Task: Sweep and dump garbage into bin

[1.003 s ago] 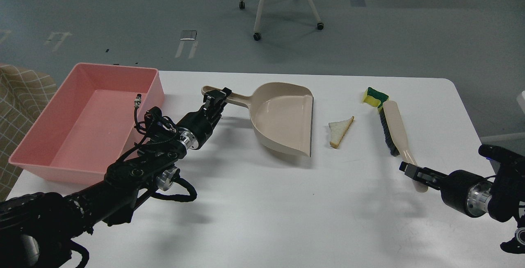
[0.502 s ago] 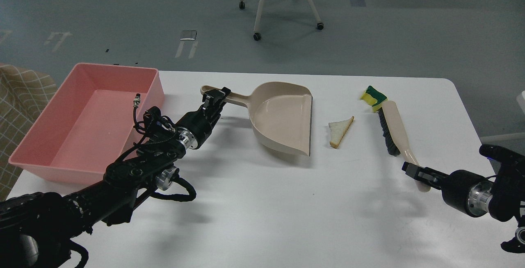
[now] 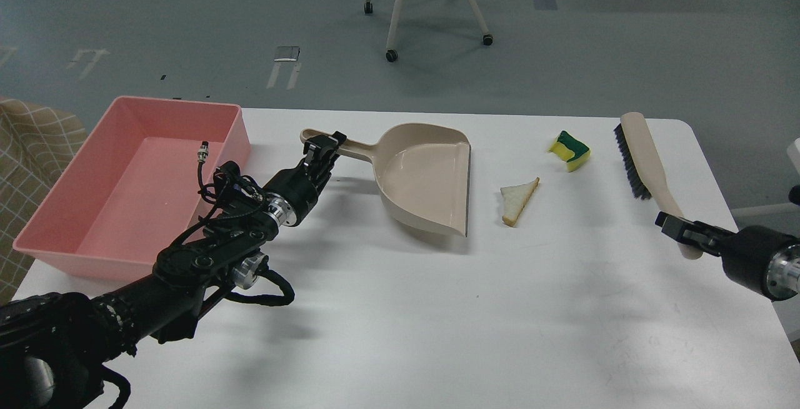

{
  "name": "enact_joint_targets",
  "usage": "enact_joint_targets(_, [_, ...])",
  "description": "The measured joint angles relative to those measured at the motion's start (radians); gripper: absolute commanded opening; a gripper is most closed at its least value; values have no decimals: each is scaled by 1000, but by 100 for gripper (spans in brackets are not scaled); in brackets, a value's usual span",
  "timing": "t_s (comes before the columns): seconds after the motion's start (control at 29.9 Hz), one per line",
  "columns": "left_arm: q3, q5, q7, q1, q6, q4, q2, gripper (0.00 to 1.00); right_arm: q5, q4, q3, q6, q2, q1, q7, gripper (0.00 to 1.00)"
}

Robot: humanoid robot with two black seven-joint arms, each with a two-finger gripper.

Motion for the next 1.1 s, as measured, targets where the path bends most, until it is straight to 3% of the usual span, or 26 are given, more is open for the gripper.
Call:
enact_joint_targets(0.23, [1,5,0,6,0,0,-4,7,1,-172,-122,0,57,146,40,0])
enact_joint_targets(0.57, [-6,-3,0,-8,0,1,-7,7,0,-267,-298,-1,182,267,53,0])
enact_joint_targets(1.1, [1,2,0,-6,-2,16,7,7,1,-245,-485,0,325,375,62,0])
